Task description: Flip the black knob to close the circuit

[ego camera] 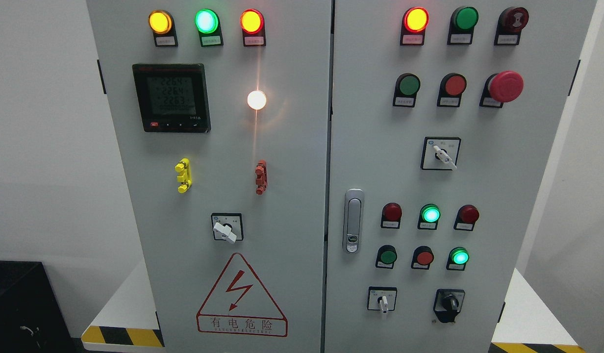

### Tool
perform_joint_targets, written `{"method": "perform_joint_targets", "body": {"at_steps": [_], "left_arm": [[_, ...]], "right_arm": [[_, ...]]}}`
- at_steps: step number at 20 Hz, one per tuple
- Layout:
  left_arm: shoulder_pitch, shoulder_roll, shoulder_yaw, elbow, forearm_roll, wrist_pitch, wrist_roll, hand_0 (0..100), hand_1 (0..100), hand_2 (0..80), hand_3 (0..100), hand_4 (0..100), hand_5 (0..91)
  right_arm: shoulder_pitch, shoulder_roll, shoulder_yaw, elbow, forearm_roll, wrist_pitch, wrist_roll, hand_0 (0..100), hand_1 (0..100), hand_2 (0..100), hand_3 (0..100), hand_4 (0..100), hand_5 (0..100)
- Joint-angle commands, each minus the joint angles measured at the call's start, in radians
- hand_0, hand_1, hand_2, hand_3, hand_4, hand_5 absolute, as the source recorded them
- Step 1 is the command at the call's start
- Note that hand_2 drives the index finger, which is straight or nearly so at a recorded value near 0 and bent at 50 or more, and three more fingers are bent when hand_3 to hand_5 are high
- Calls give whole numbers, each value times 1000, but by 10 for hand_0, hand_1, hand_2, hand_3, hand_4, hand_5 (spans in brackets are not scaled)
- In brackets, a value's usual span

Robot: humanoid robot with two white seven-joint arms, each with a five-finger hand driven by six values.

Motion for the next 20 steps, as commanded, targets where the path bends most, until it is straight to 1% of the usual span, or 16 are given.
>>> {"method": "perform_joint_targets", "body": {"at_steps": [1, 3, 4, 6, 7, 11, 13, 16, 20], "left_arm": [[23, -1, 0, -29, 0, 0, 0, 120, 556, 0, 0, 0, 0], [23, -1, 0, -29, 0, 0, 0, 120, 556, 0, 0, 0, 0], [23, -1, 0, -29, 0, 0, 0, 120, 556, 0, 0, 0, 0], [23, 1, 0, -29, 0, 0, 0, 120, 556, 0, 0, 0, 0], [23, -1, 0, -29, 0, 0, 0, 120, 556, 0, 0, 0, 0], [23, -1, 0, -29, 0, 0, 0, 120, 556, 0, 0, 0, 0], [23, 1, 0, -29, 0, 0, 0, 120, 556, 0, 0, 0, 0], [23, -1, 0, -29, 0, 0, 0, 120, 556, 0, 0, 0, 0], [23, -1, 0, -29, 0, 0, 0, 120, 556, 0, 0, 0, 0]], "right_arm": [[21, -2, 12, -252, 188, 0, -44, 0, 71, 640, 787, 683, 537], [34, -2, 14, -309, 260, 0, -67, 0, 71, 650, 797, 690, 549], [41, -2, 14, -341, 303, 0, -80, 0, 69, 743, 874, 737, 665], [54, -2, 14, -401, 394, 0, -101, 0, 74, 777, 901, 758, 693], [60, -2, 12, -433, 440, 0, -109, 0, 80, 815, 938, 810, 734], [78, -3, 3, -554, 587, 0, -123, 0, 88, 869, 979, 846, 793], [80, -3, 2, -600, 653, 0, -147, 0, 98, 902, 1000, 871, 831], [89, -5, -1, -685, 747, 2, -150, 0, 106, 937, 1000, 896, 874], [101, -5, -7, -798, 828, 6, -150, 0, 112, 953, 1000, 912, 892]]}}
